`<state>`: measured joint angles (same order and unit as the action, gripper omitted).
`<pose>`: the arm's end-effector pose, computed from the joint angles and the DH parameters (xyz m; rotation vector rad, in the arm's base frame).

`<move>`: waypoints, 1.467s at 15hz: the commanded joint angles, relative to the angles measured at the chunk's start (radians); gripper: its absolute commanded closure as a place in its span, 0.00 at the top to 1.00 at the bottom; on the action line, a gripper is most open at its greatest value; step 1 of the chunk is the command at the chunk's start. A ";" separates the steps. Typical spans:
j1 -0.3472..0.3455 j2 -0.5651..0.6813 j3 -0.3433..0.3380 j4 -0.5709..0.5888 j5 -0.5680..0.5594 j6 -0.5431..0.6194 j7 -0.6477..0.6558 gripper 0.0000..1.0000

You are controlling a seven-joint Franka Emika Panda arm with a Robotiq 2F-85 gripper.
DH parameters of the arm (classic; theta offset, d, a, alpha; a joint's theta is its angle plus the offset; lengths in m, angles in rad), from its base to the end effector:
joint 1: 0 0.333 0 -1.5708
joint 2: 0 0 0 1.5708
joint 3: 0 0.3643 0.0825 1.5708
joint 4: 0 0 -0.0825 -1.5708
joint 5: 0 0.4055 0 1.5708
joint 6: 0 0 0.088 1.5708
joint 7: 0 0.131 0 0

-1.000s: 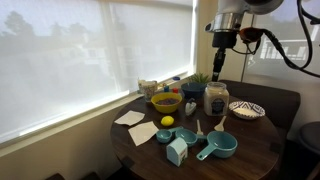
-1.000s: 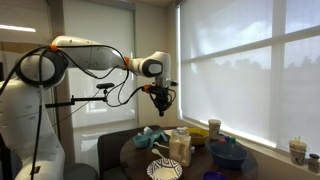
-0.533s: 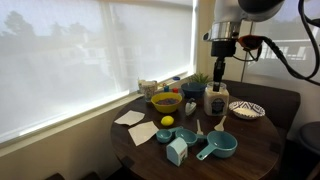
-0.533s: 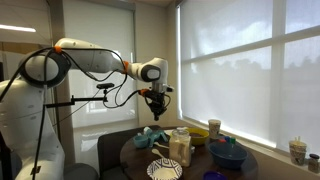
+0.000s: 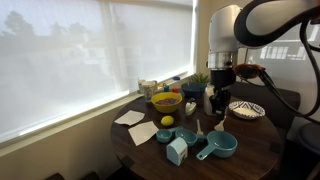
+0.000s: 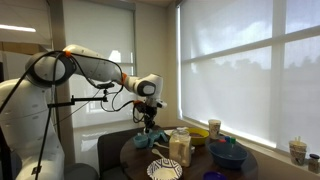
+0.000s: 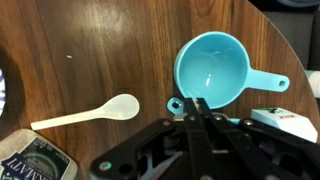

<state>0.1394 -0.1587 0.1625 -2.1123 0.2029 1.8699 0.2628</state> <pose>0.4789 0.1733 0.4932 -2.9995 0.0483 0.1914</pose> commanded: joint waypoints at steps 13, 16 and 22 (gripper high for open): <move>-0.024 0.017 -0.002 -0.093 -0.060 0.018 0.182 0.01; -0.036 0.016 -0.013 -0.115 -0.063 0.030 0.187 0.01; -0.059 0.032 -0.013 -0.099 -0.140 0.047 0.288 0.01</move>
<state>0.0833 -0.1392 0.1430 -2.2263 0.0986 1.9104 0.4866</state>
